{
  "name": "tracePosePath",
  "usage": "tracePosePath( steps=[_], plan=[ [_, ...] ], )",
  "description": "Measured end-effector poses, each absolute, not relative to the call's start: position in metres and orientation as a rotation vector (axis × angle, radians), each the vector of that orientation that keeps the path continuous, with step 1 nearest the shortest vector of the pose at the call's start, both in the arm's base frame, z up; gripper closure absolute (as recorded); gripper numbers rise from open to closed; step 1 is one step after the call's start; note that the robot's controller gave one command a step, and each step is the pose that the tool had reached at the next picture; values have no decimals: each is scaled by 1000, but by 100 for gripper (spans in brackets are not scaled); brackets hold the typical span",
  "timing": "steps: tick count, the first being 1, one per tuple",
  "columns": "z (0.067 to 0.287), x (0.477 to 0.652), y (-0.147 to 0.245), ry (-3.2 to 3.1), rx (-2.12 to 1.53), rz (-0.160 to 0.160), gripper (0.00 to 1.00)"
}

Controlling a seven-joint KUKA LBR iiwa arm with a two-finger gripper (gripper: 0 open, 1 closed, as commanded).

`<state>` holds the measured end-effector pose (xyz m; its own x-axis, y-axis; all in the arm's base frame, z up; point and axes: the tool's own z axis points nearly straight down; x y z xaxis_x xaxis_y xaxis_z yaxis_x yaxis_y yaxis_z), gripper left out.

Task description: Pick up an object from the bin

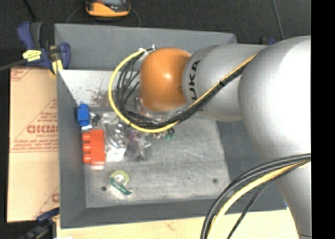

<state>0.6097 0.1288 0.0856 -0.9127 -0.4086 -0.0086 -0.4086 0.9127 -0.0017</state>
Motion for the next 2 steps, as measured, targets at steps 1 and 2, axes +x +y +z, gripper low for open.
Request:
tracePosePath(
  steps=[1,2],
  plan=[
    [85,610,129,3064,-650,2,100],
    [232,637,131,2677,-1624,-5,100]
  ],
)
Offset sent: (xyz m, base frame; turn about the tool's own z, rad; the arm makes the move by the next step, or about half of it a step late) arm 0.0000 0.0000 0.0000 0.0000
